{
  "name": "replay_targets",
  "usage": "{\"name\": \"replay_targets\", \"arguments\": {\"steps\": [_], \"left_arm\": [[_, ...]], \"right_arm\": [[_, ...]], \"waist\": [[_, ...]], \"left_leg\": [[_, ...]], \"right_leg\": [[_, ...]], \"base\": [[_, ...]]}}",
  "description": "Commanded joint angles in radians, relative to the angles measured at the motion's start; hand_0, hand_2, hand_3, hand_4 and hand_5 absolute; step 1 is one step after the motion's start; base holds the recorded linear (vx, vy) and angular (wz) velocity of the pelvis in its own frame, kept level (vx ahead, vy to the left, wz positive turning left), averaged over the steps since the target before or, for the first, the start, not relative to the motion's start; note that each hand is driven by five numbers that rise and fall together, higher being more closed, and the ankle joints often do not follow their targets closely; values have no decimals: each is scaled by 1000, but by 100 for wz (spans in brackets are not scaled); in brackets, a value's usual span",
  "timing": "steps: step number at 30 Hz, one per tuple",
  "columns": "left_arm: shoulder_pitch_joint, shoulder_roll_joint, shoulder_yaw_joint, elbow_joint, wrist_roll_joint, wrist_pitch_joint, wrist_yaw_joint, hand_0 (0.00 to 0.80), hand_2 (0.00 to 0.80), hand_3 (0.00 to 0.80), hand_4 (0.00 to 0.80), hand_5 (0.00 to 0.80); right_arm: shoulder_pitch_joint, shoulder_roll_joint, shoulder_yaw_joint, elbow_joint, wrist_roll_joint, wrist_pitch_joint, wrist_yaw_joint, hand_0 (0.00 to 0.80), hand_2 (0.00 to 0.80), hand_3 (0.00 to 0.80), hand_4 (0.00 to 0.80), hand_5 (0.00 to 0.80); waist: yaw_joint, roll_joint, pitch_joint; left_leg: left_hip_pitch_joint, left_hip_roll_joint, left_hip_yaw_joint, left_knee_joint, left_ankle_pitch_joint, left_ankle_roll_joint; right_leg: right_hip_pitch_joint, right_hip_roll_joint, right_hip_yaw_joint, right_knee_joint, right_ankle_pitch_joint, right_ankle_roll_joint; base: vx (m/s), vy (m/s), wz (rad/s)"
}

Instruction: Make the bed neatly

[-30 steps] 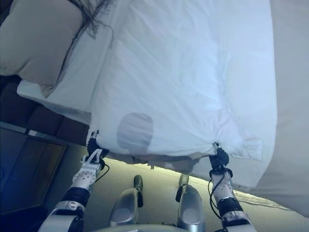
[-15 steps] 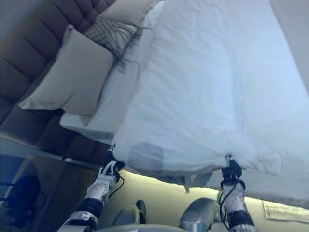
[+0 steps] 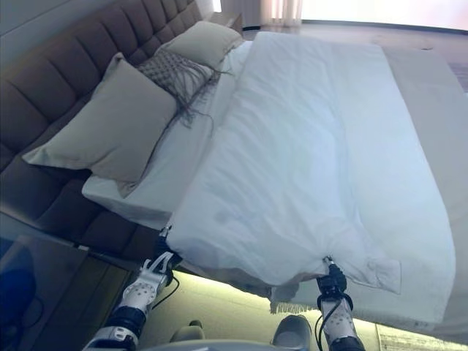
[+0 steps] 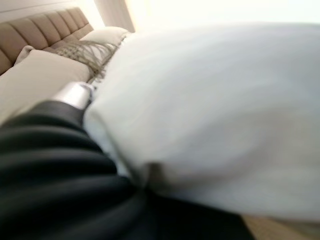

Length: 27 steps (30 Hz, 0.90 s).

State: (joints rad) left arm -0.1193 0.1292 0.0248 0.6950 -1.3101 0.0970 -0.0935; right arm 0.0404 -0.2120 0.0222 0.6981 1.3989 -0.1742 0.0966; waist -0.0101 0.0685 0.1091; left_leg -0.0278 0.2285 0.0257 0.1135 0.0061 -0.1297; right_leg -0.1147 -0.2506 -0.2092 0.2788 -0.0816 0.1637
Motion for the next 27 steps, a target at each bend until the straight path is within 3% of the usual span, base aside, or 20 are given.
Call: {"name": "replay_targets", "arguments": {"steps": [1, 6, 9, 12, 15, 16, 20, 21, 23, 27], "left_arm": [[-18, 125, 79, -69, -25, -92, -13, 800, 800, 800, 800, 800], [-20, 100, 76, -59, -25, -94, -25, 800, 800, 800, 800, 800], [33, 91, 97, -73, -16, -77, -42, 800, 800, 800, 800, 800], [48, 86, 107, -74, -5, -54, -56, 800, 800, 800, 800, 800], [31, 76, 93, -69, 37, -39, -47, 800, 800, 800, 800, 800], [31, 75, 83, -68, 50, -41, -46, 800, 800, 800, 800, 800], [48, 93, 84, -78, 54, -25, -57, 800, 800, 800, 800, 800], [61, 103, 93, -90, 66, -23, -58, 800, 800, 800, 800, 800], [66, 114, 97, -99, 73, -27, -54, 800, 800, 800, 800, 800], [32, 110, 54, -93, 38, -79, -45, 800, 800, 800, 800, 800]], "right_arm": [[-19, 27, -1, -92, -28, -31, 13, 800, 800, 800, 800, 800], [-20, 9, 17, -116, -48, -25, -19, 800, 800, 800, 800, 800], [-25, 14, 4, -129, -73, -1, -43, 800, 800, 800, 800, 800], [-23, 15, -21, -131, -98, 5, -57, 800, 800, 800, 800, 800], [-23, 16, -53, -124, -121, 11, -55, 800, 800, 800, 800, 800], [-20, 14, -60, -126, -140, 15, -54, 800, 800, 800, 800, 800], [-3, 25, -83, -147, -149, 35, -62, 800, 800, 800, 800, 800], [7, 40, -79, -150, -146, 38, -56, 800, 800, 800, 800, 800], [23, 60, -61, -158, -142, 38, -50, 800, 800, 800, 800, 800], [12, 59, -34, -119, -93, 9, -17, 800, 800, 800, 800, 800]], "waist": [[36, -35, -26], [36, -43, -30], [42, -29, -28], [42, -20, -37], [21, -22, -43], [15, -29, -42], [9, -47, -42], [14, -52, -40], [14, -55, -29], [11, -63, -23]], "left_leg": [[-40, -72, 23, -48, 110, 0], [-81, -61, -5, 32, 95, -20], [-57, 13, -44, 47, 129, -48], [-17, 33, -70, 9, 136, -60], [9, -11, 0, 11, 67, -41], [6, -48, -1, 32, 36, -25], [14, -140, 41, 52, -19, 36], [20, -157, 61, 42, -25, 55], [12, -170, 74, 32, -27, 80], [-84, -163, 47, 64, -11, 60]], "right_leg": [[100, 60, 14, -138, 110, -12], [114, 70, 22, -144, 96, -35], [129, 58, 49, -118, 84, -33], [144, 11, 68, -115, 86, -5], [136, -72, 60, -103, 105, 40], [127, -106, 79, -99, 122, 57], [95, -185, 85, -74, 206, 68], [70, -192, 66, -31, 237, 72], [5, -170, 78, 64, 239, 71], [-49, -114, 103, -44, 184, 58]], "base": [[0, 0, 0], [-20, 32, 8], [82, 238, -7], [103, 331, -5], [70, 382, 3], [65, 384, 15], [70, 305, -11], [18, 173, -22], [-38, 183, -26], [-100, -11, -12]]}}
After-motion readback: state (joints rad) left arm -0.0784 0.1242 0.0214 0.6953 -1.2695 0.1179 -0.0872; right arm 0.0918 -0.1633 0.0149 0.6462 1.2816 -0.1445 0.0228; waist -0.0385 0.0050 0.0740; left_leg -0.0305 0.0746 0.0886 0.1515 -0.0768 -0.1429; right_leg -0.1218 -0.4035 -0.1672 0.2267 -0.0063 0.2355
